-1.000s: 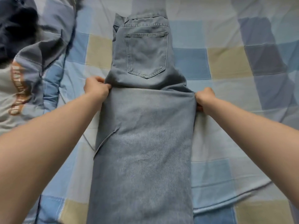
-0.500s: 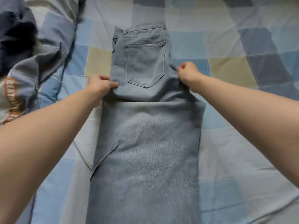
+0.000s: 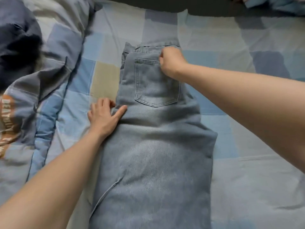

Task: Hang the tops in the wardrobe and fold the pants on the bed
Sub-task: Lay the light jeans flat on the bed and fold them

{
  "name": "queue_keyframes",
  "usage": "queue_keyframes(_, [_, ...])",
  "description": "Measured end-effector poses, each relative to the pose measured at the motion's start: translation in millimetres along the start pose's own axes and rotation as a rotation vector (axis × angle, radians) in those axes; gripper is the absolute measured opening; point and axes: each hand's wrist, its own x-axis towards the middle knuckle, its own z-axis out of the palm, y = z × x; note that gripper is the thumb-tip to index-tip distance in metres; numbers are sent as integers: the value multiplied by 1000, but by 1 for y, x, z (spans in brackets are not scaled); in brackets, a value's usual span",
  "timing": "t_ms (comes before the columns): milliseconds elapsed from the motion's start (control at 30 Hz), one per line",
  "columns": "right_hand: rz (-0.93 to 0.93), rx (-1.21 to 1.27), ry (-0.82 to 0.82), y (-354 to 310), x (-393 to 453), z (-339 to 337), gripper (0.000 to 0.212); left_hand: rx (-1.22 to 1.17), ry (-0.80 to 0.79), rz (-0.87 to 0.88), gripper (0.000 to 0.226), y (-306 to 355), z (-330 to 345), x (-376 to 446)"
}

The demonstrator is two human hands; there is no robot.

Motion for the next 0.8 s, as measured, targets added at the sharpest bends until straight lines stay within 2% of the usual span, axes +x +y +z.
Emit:
queue_keyframes(100, [-88, 133, -7, -39, 22, 9, 19, 4, 40, 41, 63, -6, 5, 1])
queue_keyframes(200, [-93, 157, 2, -64, 36, 20, 23, 40, 141, 133, 58, -11, 12, -4])
queue_keyframes(267, [-2, 141, -20, -74, 45, 28, 32, 50, 162, 159, 55, -13, 15, -3])
queue_keyframes(333, [111, 104, -84, -78, 51, 33, 52, 50, 160, 167, 53, -14, 15, -2])
queue_keyframes(367, [124, 63, -125, -76, 53, 34, 46, 43, 157, 169, 52, -14, 15, -4])
queue_keyframes(433, [144, 79, -131, -76, 56, 32, 19, 23, 161, 181, 52, -14, 13, -5])
queue_keyframes(500, [182, 258, 17, -79, 56, 25, 14, 1, 160, 191, 53, -14, 11, -4])
queue_keyframes(567, [190, 469, 301, -85, 57, 20, 14, -9, 170, 194, 53, -14, 10, -3])
queue_keyframes(600, [161, 536, 393, -90, 54, 19, 14, -7, 175, 199, 52, -14, 10, -3])
queue_keyframes(633, [107, 548, 408, -93, 53, 20, 15, 0, 182, 198, 53, -14, 11, -3])
queue_keyframes(667, [52, 517, 349, -96, 54, 25, 19, 8, 188, 197, 53, -14, 12, -3])
queue_keyframes(767, [26, 278, -28, -97, 66, 40, 53, 26, 194, 184, 54, -12, 12, -3])
queue_keyframes(800, [32, 203, -58, -99, 71, 40, 60, 40, 194, 182, 54, -12, 13, -3])
